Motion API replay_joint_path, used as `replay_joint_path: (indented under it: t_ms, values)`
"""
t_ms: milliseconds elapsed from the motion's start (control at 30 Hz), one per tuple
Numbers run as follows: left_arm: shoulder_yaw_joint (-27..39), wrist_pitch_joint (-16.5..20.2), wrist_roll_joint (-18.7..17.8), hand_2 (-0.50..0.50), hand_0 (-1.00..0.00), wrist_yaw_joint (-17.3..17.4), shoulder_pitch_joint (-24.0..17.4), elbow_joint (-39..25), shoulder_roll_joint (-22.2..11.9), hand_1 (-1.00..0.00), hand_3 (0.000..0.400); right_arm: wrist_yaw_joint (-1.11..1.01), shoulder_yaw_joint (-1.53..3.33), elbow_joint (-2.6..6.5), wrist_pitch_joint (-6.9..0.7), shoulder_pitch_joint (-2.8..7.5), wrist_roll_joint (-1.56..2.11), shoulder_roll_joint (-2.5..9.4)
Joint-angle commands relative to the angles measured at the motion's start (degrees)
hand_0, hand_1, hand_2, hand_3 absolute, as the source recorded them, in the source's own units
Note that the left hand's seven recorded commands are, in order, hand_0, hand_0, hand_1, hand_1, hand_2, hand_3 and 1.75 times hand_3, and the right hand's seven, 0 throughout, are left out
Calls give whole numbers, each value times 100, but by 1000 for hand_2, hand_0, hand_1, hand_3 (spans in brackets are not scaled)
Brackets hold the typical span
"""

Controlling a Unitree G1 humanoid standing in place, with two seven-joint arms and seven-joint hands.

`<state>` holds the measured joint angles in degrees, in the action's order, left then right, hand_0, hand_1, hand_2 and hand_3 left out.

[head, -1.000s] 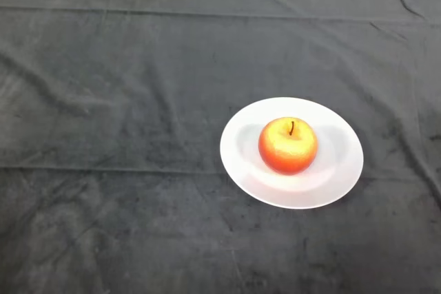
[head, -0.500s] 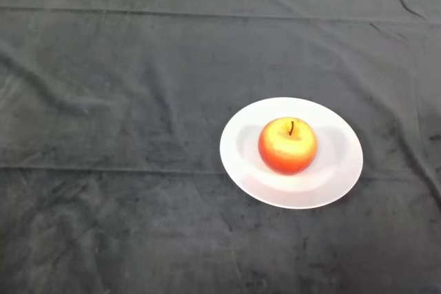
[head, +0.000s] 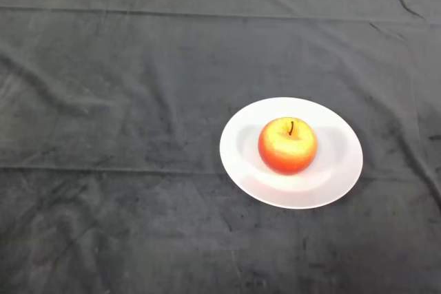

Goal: Move the apple to the plate

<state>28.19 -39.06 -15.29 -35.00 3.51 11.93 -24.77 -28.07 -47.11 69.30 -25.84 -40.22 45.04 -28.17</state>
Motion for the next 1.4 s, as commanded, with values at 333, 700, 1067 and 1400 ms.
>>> replay_joint_path:
  t_ms: [333, 700, 1067, 1400]
  values:
    - [283, -94, 105, 0, 0, 108, 232, 311, 82, 0, 0, 13, -69, -164, 21, -138, 149, -153]
    - [315, -103, 92, 0, 0, 173, 248, 372, 82, 0, 0, 13, -69, -163, 21, -138, 149, -153]
    - [335, -105, 102, 0, 0, 198, 271, 410, 98, 0, 0, 12, -68, -162, 21, -138, 149, -154]
    - [333, -128, 100, 0, 0, 239, 302, 476, 109, 0, 0, 12, -68, -162, 22, -138, 149, -154]
